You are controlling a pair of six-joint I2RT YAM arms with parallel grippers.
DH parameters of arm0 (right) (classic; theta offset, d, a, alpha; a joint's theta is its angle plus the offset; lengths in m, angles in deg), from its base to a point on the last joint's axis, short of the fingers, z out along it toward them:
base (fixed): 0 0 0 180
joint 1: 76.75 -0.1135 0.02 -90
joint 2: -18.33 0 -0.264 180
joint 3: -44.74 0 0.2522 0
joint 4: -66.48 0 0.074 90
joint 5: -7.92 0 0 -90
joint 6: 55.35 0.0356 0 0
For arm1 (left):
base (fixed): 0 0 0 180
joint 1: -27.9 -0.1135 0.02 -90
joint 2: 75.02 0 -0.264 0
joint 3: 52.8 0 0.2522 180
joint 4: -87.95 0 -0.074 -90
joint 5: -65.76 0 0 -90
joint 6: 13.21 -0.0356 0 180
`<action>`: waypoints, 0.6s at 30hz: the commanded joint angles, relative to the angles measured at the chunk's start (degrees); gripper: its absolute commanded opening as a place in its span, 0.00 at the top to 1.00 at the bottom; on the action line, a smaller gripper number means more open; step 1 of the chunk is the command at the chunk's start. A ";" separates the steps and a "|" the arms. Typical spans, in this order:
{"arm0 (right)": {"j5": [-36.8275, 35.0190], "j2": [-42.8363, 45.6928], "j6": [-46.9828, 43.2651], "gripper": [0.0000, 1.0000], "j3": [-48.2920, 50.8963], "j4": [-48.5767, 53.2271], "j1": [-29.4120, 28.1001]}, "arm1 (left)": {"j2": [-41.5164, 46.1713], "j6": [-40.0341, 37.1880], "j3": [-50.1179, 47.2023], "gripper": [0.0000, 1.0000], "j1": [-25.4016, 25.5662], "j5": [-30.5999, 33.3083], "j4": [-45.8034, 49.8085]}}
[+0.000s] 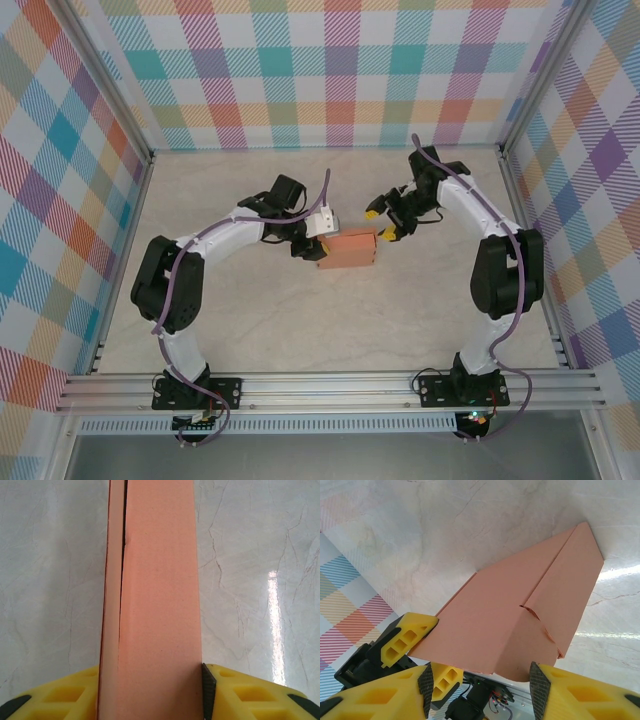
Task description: Fold the paper box
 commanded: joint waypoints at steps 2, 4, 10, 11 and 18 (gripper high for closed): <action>0.69 -0.48 2.08 0.46 0.29 -0.65 -0.94 | -2.69 -0.77 0.10 0.54 0.35 0.53 4.84; 0.08 -0.48 2.03 0.48 0.20 -0.52 -1.03 | -2.65 -0.70 0.19 0.53 0.35 0.55 4.87; -3.38 -1.12 0.30 0.52 0.55 0.08 -1.11 | -2.78 -0.57 0.37 0.53 0.35 0.61 4.97; -4.48 -1.34 -0.57 0.52 0.55 0.42 -1.11 | -2.77 -0.60 0.41 0.53 0.35 0.64 4.97; -8.54 -0.90 -3.33 0.55 2.20 1.70 -1.09 | -2.59 -1.00 0.24 0.53 0.35 0.65 5.58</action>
